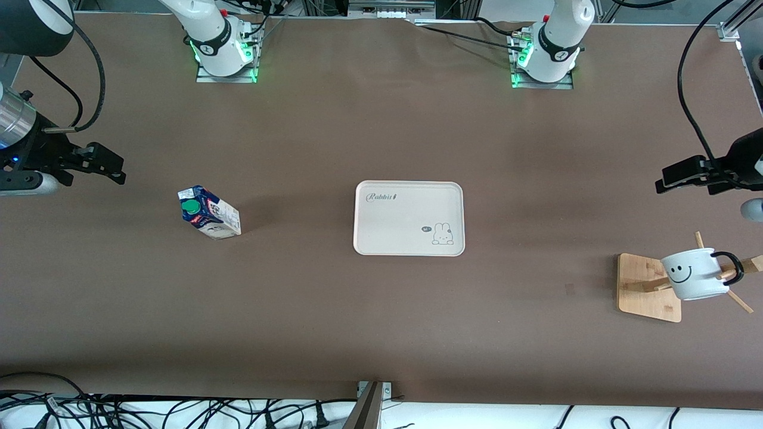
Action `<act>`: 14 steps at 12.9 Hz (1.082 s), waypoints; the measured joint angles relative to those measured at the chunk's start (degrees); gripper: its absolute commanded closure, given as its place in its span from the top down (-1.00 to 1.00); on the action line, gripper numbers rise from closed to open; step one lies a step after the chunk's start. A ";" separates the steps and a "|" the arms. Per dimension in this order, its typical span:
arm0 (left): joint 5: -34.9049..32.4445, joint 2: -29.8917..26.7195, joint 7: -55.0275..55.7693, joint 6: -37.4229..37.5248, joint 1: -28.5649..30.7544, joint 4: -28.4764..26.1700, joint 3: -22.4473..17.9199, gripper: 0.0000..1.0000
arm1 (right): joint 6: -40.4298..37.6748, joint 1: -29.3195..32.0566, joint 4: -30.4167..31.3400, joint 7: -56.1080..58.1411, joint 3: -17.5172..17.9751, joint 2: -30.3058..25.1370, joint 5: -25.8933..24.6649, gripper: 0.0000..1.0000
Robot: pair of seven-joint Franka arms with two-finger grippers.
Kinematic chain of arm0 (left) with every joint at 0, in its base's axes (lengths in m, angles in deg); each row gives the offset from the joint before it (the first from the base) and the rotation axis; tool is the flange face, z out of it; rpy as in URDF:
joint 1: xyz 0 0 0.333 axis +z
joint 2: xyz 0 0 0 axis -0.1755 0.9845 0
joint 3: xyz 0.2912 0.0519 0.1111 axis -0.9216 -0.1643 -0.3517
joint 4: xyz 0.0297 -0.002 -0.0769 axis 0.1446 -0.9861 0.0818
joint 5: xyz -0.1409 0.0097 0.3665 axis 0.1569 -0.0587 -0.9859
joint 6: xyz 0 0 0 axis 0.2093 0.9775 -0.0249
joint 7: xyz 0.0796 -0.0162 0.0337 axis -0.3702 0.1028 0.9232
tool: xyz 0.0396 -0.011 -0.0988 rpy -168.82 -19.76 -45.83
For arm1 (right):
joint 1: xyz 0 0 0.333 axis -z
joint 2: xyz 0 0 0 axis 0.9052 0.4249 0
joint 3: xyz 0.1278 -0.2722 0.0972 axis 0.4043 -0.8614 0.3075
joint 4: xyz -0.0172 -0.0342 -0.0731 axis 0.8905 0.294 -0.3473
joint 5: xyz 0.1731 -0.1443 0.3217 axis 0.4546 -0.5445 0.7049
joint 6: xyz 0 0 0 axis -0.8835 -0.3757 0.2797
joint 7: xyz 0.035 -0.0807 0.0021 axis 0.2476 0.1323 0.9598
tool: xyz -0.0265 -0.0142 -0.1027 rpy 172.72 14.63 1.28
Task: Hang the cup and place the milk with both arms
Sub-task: 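Open the left gripper and raise it away from the mug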
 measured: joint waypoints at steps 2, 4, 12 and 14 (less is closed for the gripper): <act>0.00 -4.84 -0.01 -4.90 -0.07 -6.78 0.08 1.00 | 0.01 0.00 0.00 0.00 0.01 0.00 0.00 1.00; 0.00 -9.57 -0.02 -7.21 -0.17 -13.28 0.15 1.00 | 0.02 0.00 0.00 0.00 0.01 0.00 0.00 1.00; -4.61 -11.09 -0.13 -8.60 -0.58 -21.68 5.62 1.00 | 0.05 0.00 0.01 -0.12 0.08 0.00 0.00 1.00; -4.75 -10.94 -0.14 -8.85 -0.52 -22.02 5.52 1.00 | 0.05 0.00 0.01 -0.25 0.08 0.00 0.00 1.00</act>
